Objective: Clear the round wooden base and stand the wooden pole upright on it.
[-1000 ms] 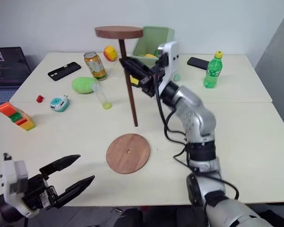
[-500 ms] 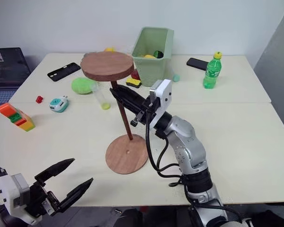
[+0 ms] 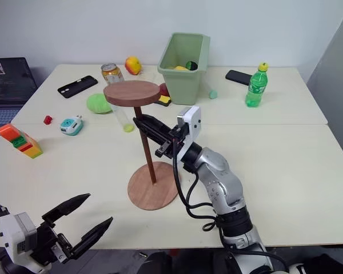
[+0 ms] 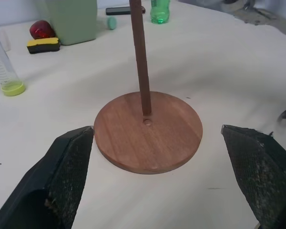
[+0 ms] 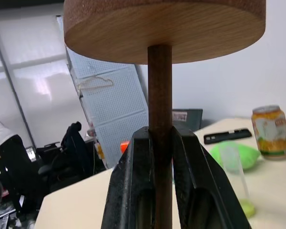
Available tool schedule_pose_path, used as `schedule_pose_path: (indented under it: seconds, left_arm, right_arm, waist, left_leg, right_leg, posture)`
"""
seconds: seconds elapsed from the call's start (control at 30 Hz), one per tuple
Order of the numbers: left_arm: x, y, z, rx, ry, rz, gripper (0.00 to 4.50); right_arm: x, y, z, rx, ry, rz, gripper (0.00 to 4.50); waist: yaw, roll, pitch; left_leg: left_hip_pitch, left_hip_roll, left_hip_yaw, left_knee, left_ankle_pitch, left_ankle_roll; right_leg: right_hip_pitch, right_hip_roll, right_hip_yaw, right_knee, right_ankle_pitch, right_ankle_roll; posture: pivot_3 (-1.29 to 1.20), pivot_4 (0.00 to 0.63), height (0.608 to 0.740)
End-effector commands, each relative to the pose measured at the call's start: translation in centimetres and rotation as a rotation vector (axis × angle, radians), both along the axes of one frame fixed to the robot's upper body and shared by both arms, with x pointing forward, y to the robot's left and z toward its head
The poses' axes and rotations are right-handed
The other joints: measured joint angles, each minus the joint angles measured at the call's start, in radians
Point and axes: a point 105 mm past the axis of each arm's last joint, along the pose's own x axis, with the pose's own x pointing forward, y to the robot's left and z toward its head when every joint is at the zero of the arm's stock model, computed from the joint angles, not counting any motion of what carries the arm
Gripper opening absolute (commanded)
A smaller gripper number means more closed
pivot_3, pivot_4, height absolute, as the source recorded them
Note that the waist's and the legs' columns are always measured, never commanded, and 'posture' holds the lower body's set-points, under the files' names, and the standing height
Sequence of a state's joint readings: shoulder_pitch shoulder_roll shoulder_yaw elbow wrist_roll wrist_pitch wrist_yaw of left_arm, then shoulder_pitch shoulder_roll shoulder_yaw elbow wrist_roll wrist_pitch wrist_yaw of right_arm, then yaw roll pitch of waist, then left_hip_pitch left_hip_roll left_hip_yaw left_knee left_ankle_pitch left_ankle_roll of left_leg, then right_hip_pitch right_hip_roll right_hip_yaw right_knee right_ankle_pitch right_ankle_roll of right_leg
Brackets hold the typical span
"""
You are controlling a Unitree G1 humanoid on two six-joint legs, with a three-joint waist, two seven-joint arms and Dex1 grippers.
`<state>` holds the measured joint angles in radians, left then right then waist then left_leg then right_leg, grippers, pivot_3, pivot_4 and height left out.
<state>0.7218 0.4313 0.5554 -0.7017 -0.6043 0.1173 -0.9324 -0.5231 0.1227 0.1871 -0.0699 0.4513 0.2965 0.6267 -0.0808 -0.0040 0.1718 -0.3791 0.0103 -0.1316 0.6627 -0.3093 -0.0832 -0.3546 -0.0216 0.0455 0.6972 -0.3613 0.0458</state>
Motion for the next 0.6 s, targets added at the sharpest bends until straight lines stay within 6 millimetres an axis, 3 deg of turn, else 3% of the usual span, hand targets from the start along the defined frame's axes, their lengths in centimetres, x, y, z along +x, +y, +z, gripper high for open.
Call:
schedule_pose_path:
  seconds: [0.03,0.6]
  left_arm:
    - [-0.3,-0.2,0.4,0.021,-0.021,-0.017,4.5]
    - [-0.1,0.0,0.3,0.021,-0.025,-0.013,4.5]
  right_arm:
    - [-0.2,-0.1,0.7,0.031,-0.019,-0.005,0.18]
    - [0.2,0.1,-0.4,0.032,0.077,-0.012,0.18]
  waist:
    - [0.0,0.0,0.0]
    - [0.0,0.0,0.0]
  left_leg:
    - [0.0,0.0,0.0,0.0,0.0,0.0]
    - [0.0,0.0,0.0,0.0,0.0,0.0]
  right_leg:
    - [0.0,0.0,0.0,0.0,0.0,0.0]
    - [0.0,0.0,0.0,0.0,0.0,0.0]
  posture:
    - [0.0,0.15,0.74]
    - [0.0,0.15,0.74]
